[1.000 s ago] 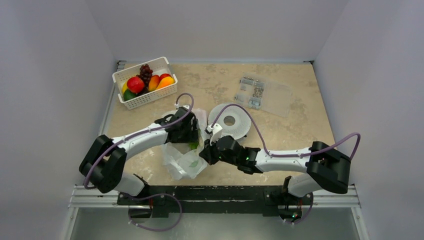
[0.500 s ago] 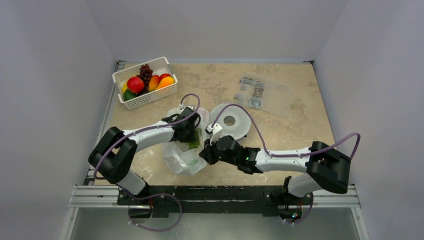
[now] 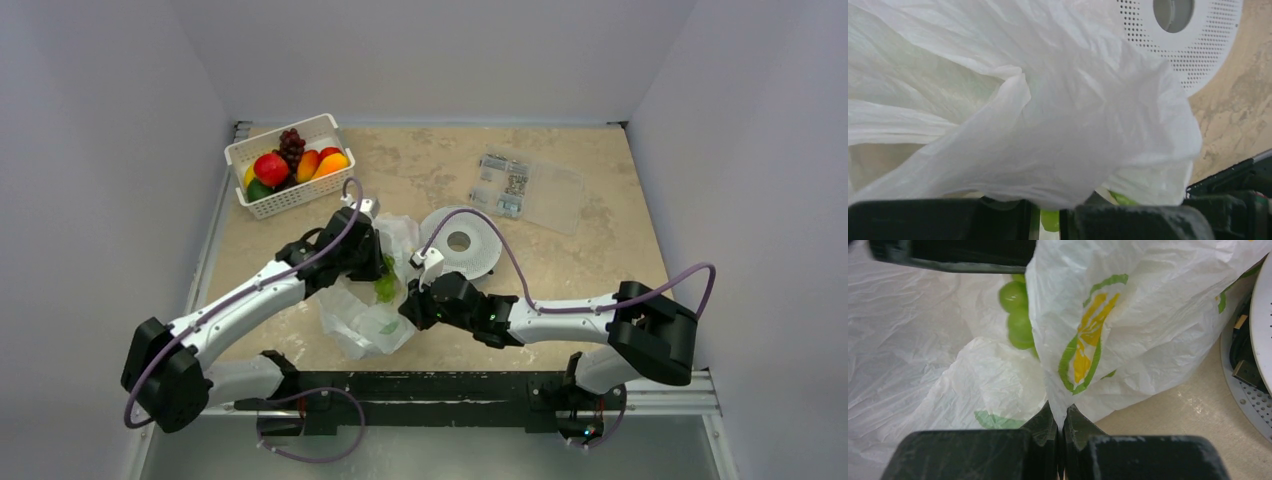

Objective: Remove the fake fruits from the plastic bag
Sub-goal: Take out the fake fruit from the plastic bag.

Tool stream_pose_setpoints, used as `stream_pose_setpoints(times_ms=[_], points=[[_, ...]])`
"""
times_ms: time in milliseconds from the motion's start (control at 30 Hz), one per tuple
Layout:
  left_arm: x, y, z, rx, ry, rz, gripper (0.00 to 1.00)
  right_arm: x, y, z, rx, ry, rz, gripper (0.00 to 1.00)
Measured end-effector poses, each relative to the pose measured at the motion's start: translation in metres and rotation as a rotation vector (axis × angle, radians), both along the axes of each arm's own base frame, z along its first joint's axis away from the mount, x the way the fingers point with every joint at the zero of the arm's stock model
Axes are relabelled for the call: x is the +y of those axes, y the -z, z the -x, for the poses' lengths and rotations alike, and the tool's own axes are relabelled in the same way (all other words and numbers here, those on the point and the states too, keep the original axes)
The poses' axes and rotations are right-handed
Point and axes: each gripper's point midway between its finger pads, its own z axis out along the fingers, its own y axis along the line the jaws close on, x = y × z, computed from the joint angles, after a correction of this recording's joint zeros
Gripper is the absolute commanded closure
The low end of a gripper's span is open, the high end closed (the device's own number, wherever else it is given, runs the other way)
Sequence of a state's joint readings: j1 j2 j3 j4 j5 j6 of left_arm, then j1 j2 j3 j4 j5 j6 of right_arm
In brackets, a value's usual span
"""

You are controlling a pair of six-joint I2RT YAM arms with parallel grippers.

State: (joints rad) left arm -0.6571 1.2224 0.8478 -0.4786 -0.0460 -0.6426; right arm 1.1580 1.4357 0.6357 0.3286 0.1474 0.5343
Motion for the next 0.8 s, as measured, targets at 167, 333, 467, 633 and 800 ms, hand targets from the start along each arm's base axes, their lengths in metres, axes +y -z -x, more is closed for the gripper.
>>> stream_pose_setpoints(times_ms=[167, 333, 467, 633, 800], points=[[0.000, -0.030, 0.021, -0.022, 0.056, 0.079, 1.00, 0.000, 0.000, -0.001, 0.009, 0.015, -0.006, 1.00], [0.000, -0.046, 0.044, -0.022, 0.143, 0.126, 1.00, -0.001, 0.000, -0.004, 0.009, 0.038, -0.008, 1.00], [0.000, -0.056, 0.065, -0.018, 0.232, 0.162, 1.00, -0.002, -0.001, -0.006, 0.009, 0.054, -0.009, 1.00], [-0.004, -0.092, 0.091, -0.069, 0.393, 0.236, 1.00, -0.002, -0.001, -0.006, 0.015, 0.060, -0.016, 1.00], [-0.004, -0.157, 0.097, -0.257, 0.483, 0.295, 1.00, -0.002, -0.001, -0.006, 0.017, 0.060, -0.018, 1.00]])
